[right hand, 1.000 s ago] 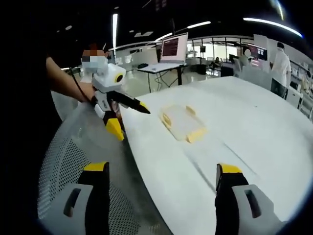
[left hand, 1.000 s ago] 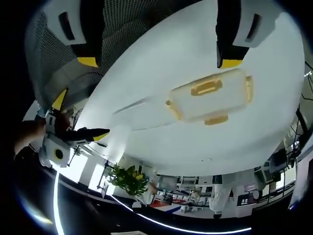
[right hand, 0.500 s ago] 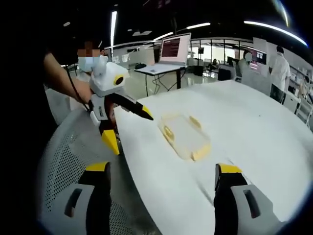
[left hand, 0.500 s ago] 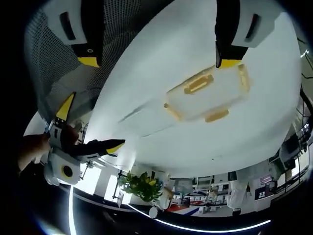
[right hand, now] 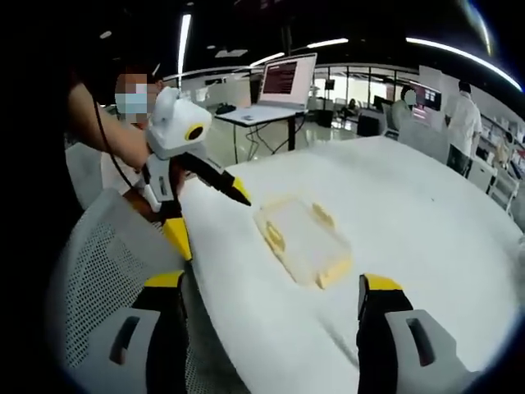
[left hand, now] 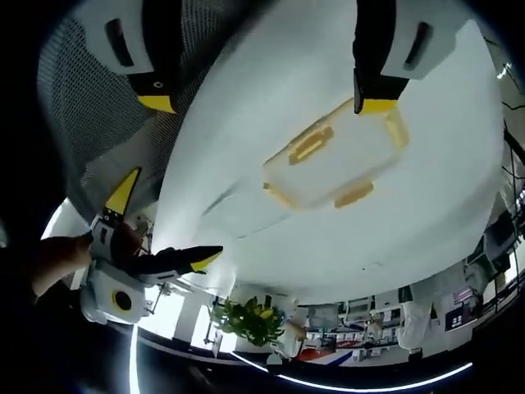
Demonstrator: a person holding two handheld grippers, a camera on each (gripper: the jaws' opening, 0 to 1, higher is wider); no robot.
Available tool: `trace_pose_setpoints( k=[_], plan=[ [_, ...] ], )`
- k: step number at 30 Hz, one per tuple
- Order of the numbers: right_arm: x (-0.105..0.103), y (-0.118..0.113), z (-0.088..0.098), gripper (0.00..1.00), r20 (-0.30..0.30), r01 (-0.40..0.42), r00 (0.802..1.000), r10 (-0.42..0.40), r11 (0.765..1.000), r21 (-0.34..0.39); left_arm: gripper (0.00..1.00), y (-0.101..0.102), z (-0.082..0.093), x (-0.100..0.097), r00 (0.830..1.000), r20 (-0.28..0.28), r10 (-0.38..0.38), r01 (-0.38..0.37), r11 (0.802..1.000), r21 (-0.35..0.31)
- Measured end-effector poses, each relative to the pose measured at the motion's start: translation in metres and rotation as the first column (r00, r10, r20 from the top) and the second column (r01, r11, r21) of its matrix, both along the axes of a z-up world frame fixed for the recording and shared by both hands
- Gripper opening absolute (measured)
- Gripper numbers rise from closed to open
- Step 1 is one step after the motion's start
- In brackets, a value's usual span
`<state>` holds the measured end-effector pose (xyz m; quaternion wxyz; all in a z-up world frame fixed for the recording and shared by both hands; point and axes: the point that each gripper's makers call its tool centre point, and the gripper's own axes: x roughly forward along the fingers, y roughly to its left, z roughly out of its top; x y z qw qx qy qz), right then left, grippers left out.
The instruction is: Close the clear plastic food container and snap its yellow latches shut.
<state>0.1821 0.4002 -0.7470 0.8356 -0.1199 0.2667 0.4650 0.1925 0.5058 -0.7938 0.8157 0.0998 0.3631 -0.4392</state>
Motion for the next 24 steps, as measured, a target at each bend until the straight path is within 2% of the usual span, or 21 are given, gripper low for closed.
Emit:
trace_pose_setpoints(
  k=[5,10,12,15,21,24],
  plan=[
    [0.006,0.001,-0.009,0.83,-0.011,0.011,1.0,-0.012,0.999,-0.033,0.84,0.011,-0.004,0.009,1.0,-0.007,-0.006,0.007,1.0,0.012],
    [0.018,0.001,-0.012,0.85,0.003,0.012,1.0,-0.012,0.998,-0.06,0.84,0.024,-0.009,0.021,1.0,-0.02,-0.011,0.012,1.0,0.024],
    [0.021,0.002,-0.015,0.84,-0.008,0.003,1.0,-0.004,0.997,-0.072,0.82,0.028,-0.012,0.025,1.0,-0.005,-0.025,0.025,0.999,0.044],
    [0.024,0.003,-0.02,0.83,-0.007,-0.015,1.0,0.015,0.996,-0.093,0.82,0.032,-0.016,0.028,0.998,0.0,-0.07,0.07,0.995,0.074],
    [0.031,0.006,-0.028,0.83,-0.018,-0.038,0.999,0.036,0.989,-0.143,0.82,0.035,-0.02,0.037,0.996,-0.008,-0.09,0.091,0.992,0.084],
    [0.035,0.01,-0.027,0.83,-0.005,-0.061,0.998,0.061,0.986,-0.155,0.8,0.035,-0.021,0.041,0.995,-0.006,-0.104,0.104,0.991,0.089]
  ],
)
